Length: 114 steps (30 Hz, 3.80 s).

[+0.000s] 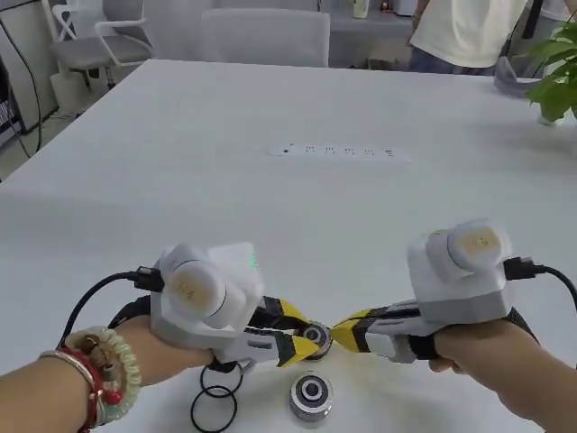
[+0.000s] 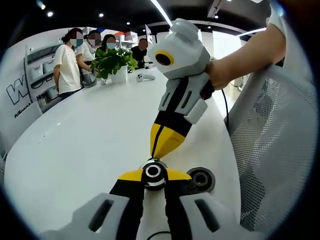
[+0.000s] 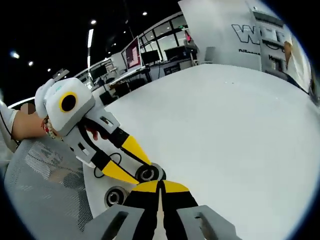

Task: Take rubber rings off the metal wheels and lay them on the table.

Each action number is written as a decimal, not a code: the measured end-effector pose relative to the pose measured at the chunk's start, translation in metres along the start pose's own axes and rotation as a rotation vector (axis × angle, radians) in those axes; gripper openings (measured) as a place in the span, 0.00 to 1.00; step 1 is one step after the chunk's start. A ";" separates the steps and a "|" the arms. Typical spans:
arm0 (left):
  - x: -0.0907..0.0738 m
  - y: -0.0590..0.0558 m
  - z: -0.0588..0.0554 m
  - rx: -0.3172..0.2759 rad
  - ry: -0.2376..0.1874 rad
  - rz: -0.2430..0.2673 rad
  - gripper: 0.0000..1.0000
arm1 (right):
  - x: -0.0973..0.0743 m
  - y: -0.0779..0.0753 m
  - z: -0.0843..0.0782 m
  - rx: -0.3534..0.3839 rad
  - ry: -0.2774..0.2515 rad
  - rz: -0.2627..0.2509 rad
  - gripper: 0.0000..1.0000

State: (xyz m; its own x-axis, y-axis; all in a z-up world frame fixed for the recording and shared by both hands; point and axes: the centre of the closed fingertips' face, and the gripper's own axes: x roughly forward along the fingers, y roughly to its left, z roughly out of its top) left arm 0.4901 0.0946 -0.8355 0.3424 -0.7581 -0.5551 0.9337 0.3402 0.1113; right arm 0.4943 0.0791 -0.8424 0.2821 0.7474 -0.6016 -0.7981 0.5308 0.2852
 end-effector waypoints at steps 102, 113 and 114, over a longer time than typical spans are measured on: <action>-0.046 0.006 0.025 -0.110 0.009 -0.038 0.29 | -0.033 0.012 0.047 0.360 -0.241 0.113 0.00; -0.095 0.008 0.045 -0.068 -0.048 0.019 0.42 | -0.039 0.010 0.059 0.361 -0.285 0.112 0.00; -0.101 0.007 0.044 -0.066 -0.053 0.029 0.43 | -0.039 0.010 0.060 0.359 -0.289 0.113 0.00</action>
State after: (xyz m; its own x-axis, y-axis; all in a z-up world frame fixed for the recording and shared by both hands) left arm 0.4671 0.1488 -0.7423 0.3763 -0.7747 -0.5082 0.9149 0.3972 0.0719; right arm 0.5071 0.0789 -0.7710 0.3810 0.8621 -0.3340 -0.6125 0.5060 0.6073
